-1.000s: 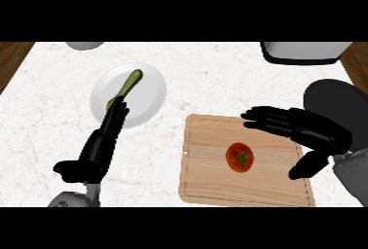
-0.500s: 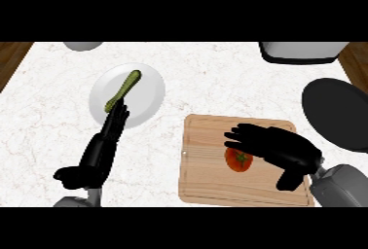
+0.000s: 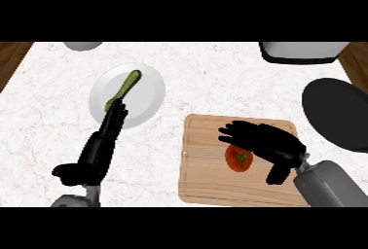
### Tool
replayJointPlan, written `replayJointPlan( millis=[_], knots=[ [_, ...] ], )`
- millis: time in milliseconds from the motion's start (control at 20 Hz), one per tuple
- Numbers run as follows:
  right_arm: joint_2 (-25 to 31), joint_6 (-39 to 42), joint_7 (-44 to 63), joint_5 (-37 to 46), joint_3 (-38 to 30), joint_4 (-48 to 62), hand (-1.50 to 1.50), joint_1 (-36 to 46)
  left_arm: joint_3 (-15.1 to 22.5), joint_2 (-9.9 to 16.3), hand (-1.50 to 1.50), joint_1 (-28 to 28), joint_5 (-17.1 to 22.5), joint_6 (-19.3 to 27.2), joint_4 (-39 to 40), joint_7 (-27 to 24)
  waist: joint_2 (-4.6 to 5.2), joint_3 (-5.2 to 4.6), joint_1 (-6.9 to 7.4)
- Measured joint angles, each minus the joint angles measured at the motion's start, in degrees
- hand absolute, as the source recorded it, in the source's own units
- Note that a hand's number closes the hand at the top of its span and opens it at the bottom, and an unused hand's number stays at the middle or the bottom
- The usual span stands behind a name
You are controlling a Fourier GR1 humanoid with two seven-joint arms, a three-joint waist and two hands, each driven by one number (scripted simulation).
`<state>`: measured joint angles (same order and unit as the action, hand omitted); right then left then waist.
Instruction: Pick the tomato from the cutting board and place it in the pan
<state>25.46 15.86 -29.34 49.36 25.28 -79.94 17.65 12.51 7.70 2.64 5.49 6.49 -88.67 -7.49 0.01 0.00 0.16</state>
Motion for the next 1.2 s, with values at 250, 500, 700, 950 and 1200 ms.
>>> replayJointPlan(
  millis=[250,500,700,950,1200],
  knots=[
    [-3.4,0.7,-1.6,2.3,-2.2,2.2,-1.5,-0.4,-0.6,-1.2,0.0,0.1,-1.1,-0.8,-0.5,1.0,-0.02,-0.01,-0.01],
    [-7.9,-0.9,-2.3,6.3,-3.4,8.4,-1.5,2.0,-1.6,-2.0,0.0,0.0,-2.2,-1.4,-0.1,0.4,0.01,0.0,0.07],
    [-10.6,-2.0,-2.3,9.4,-4.3,13.1,-1.5,3.7,-2.3,-1.9,0.0,-0.9,-2.4,-2.6,-1.5,1.2,-0.08,-0.1,0.12],
    [-10.5,-4.0,-4.9,14.9,-2.1,17.0,1.5,6.2,-2.4,-2.3,0.0,-1.5,-2.9,-2.9,-1.7,0.7,-0.51,-0.6,0.23],
    [-11.5,-7.2,-6.7,18.7,-2.2,19.9,1.5,8.0,-2.5,-3.1,0.0,-0.9,-3.4,-2.9,-1.4,1.3,-0.68,-0.81,0.2]
  ],
)
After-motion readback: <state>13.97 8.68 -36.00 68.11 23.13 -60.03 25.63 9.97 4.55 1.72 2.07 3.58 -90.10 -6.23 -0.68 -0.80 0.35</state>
